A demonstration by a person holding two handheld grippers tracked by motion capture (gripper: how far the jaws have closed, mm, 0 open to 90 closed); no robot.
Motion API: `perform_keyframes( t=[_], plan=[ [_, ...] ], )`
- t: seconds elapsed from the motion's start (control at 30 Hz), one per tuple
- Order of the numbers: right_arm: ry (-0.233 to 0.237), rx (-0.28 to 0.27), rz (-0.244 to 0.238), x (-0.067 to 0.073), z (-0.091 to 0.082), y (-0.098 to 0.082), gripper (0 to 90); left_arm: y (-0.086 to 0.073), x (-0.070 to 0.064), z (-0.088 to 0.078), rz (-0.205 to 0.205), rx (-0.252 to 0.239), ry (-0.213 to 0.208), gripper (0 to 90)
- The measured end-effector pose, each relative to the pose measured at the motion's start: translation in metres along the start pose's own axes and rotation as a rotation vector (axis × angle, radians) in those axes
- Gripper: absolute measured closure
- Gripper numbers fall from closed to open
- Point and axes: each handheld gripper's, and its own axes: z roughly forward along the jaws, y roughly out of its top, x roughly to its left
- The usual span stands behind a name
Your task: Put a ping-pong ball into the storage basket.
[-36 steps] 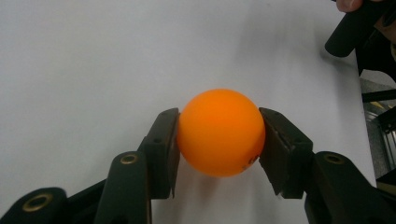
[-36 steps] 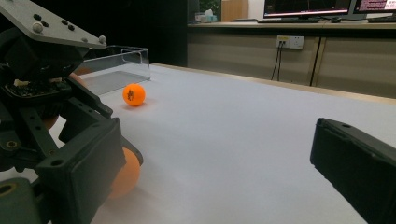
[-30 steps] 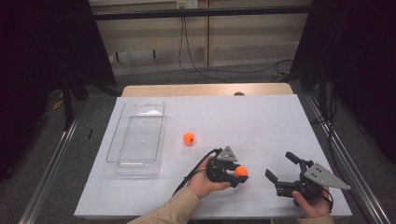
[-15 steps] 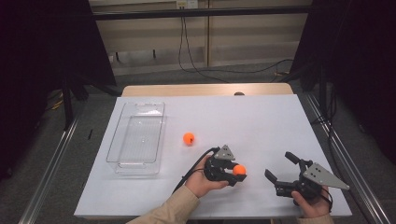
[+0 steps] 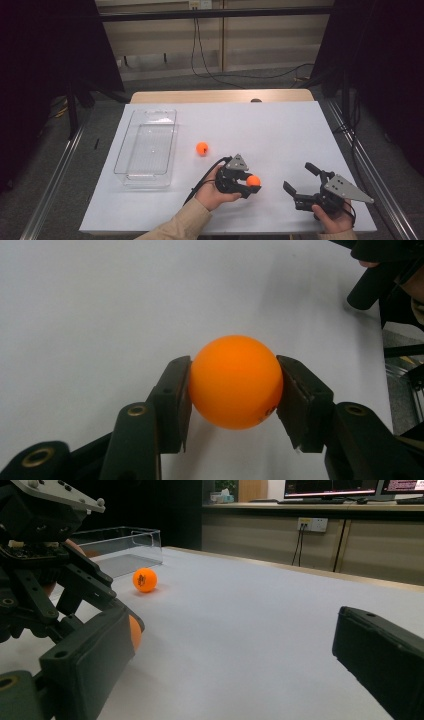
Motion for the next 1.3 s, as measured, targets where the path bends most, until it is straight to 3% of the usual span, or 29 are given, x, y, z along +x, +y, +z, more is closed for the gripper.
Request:
perform_keyframes(
  t=[1.3],
  plan=[
    [0.003, -0.004, 0.006, 0.0, 0.002, 0.0, 2.2, -0.001, 0.011, -0.019, -0.039, -0.007, 0.026, 50.8]
  ],
)
